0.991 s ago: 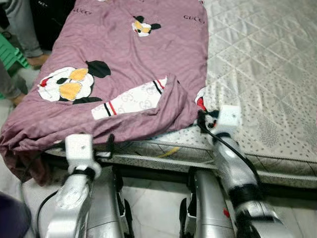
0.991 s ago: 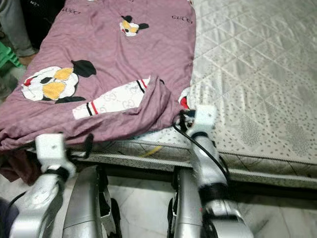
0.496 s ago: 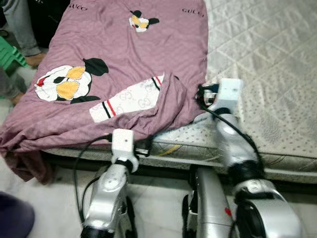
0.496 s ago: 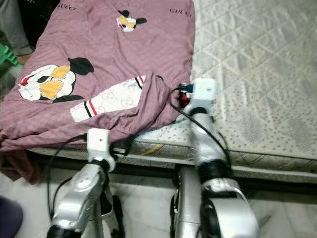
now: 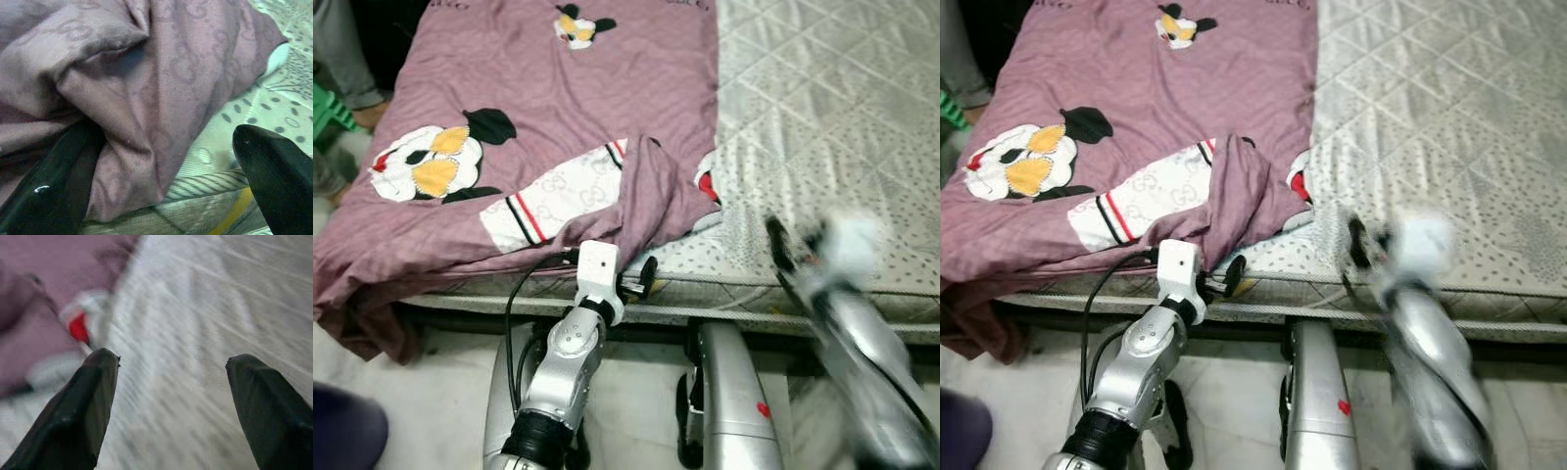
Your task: Clean up the room
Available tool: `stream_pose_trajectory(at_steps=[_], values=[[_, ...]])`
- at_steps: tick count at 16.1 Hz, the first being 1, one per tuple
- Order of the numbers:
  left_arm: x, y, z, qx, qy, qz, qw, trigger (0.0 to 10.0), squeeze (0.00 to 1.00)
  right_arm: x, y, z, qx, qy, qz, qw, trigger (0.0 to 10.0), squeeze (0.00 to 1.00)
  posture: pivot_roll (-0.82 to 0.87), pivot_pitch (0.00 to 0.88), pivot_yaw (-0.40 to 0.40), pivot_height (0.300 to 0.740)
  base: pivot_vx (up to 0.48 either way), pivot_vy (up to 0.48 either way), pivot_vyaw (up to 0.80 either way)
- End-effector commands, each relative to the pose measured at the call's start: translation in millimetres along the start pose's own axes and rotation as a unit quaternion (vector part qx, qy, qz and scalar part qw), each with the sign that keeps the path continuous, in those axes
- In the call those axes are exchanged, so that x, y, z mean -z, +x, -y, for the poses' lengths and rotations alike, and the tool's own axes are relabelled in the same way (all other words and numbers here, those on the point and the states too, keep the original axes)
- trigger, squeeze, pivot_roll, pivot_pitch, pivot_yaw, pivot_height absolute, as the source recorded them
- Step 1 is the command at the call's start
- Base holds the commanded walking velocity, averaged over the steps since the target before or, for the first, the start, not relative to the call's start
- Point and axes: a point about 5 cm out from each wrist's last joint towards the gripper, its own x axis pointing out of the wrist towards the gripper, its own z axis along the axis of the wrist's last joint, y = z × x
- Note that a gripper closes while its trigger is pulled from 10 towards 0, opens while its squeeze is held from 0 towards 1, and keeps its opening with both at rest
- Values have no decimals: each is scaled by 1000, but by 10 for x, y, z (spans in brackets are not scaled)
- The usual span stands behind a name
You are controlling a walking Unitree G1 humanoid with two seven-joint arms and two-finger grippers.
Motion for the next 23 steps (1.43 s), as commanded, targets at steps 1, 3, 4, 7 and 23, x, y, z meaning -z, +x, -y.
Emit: stream_pose_trajectory(at_steps=[1,3,4,7,23], values=[[242,-35,369,53,-44,-43,997,10000,0,-63,-154,33,-8,2,-8,1000,10000,0,-298,373,22,519,0,0,0],[224,-5,436,60,-47,-33,997,10000,0,-25,-373,113,-21,-2,-40,999,10000,0,-321,368,21,519,0,0,0],[213,5,454,64,-46,-28,997,10000,0,-34,-442,101,-53,8,-54,997,10000,0,-323,364,22,519,0,0,0],[255,1,407,62,-39,-24,997,10000,0,-304,-639,-77,-214,63,-88,971,10000,0,-344,357,18,519,0,0,0],[257,-222,-302,19,38,3,999,10000,0,-44,-860,-458,-336,124,-173,918,10000,0,-222,285,50,519,0,0,0]])
